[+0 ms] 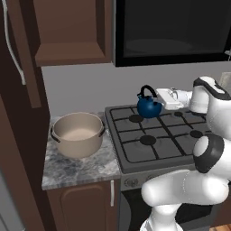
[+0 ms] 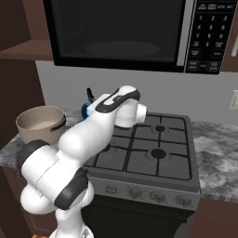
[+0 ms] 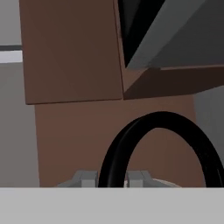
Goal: Pick the kettle from the cabinet and place it on a stove burner. Then pick the pot from the counter and place it on another stove burner. Finally, turn both burners on.
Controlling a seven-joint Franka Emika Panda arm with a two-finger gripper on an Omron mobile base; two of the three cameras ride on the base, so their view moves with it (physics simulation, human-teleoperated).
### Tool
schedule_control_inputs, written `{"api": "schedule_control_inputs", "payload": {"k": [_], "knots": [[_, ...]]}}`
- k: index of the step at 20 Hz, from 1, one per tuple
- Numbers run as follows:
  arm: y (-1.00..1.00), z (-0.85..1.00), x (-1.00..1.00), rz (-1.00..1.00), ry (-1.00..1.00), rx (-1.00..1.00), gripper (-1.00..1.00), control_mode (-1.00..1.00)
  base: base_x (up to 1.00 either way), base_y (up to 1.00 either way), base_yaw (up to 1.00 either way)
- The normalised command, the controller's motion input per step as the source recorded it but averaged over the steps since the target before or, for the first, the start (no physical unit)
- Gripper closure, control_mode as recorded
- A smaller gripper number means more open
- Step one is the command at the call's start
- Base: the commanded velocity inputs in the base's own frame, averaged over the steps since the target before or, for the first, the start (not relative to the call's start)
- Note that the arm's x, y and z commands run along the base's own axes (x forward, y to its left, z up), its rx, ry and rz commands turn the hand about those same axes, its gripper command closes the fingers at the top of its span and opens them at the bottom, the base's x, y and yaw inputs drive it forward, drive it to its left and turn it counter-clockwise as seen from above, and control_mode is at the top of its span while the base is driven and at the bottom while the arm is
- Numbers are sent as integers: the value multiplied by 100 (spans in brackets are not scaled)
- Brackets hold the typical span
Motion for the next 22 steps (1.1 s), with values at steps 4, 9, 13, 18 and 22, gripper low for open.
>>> {"api": "schedule_control_inputs", "payload": {"k": [4,9,13,18,22], "knots": [[-5,-12,30,0,0,2,100,-100,0,0,0],[-4,-17,31,0,0,2,100,-100,0,0,0],[-5,-20,30,0,1,2,100,-100,0,0,0],[-5,-20,28,0,1,2,100,-100,0,0,0],[-7,-19,26,0,1,3,100,-100,0,0,0]]}}
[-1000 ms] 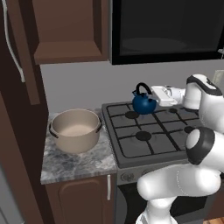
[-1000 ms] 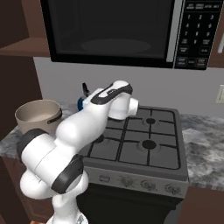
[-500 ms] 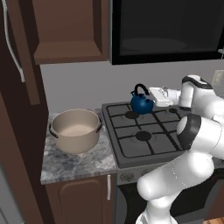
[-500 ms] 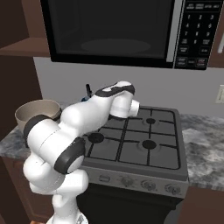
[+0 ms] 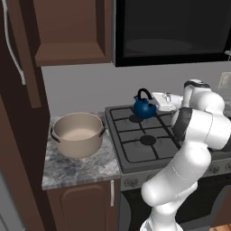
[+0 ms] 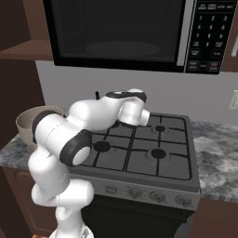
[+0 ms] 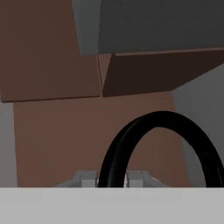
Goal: Pick the kettle from the cabinet and place it on a stove burner. Then pick the pot from the counter and place it on another stove burner. Finally, turn both burners on.
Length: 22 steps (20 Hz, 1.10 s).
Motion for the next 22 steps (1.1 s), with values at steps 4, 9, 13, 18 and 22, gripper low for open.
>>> {"api": "schedule_control_inputs", "payload": {"k": [4,9,13,18,22], "knots": [[-7,-20,27,0,1,2,100,-100,0,0,0],[-6,-22,28,0,2,2,100,-100,0,0,0],[-5,-22,29,0,1,2,100,-100,0,0,0],[-5,-23,29,0,1,2,100,-100,0,0,0],[-3,-23,31,0,0,1,100,-100,0,0,0]]}}
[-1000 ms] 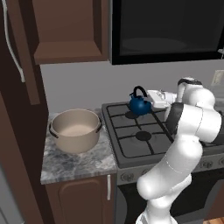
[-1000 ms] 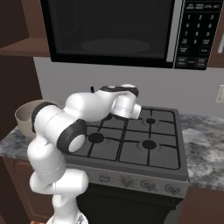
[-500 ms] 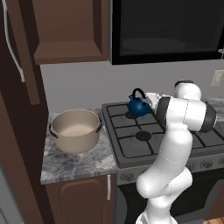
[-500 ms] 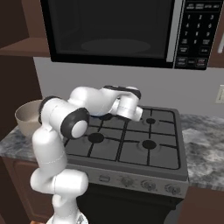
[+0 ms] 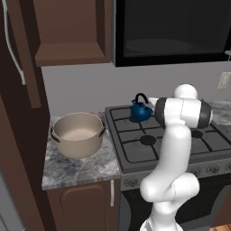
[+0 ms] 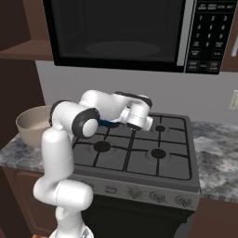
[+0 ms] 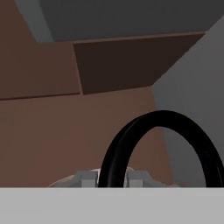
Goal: Pick the kettle from the cabinet and place it on a stove burner. Then pick the pot from the counter and place it on another stove burner. Finally, turn both burners on.
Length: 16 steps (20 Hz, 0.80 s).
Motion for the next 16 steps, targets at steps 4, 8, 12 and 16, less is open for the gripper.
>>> {"api": "schedule_control_inputs", "payload": {"k": [4,8,12,16], "knots": [[-1,-23,33,0,0,1,100,-100,0,0,0],[0,-23,35,0,0,1,100,-100,0,0,0],[0,-22,32,0,0,1,100,-100,0,0,0],[-2,-19,32,0,0,1,100,-100,0,0,0]]}}
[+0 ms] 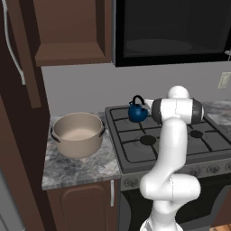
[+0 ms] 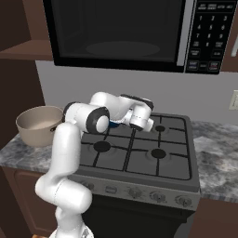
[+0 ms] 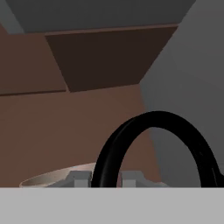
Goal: Pick the kettle from the cabinet and place it on a stove burner. Then pick the pot from the counter and place it on another stove burner. Finally, turn both burners on.
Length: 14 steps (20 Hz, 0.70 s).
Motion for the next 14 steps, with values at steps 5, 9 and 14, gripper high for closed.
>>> {"api": "schedule_control_inputs", "payload": {"k": [5,9,14], "knots": [[-4,-13,34,0,0,2,100,-100,0,0,0],[-1,-18,16,0,0,1,100,-100,0,0,0],[-4,-23,0,0,0,2,100,-100,0,0,0]]}}
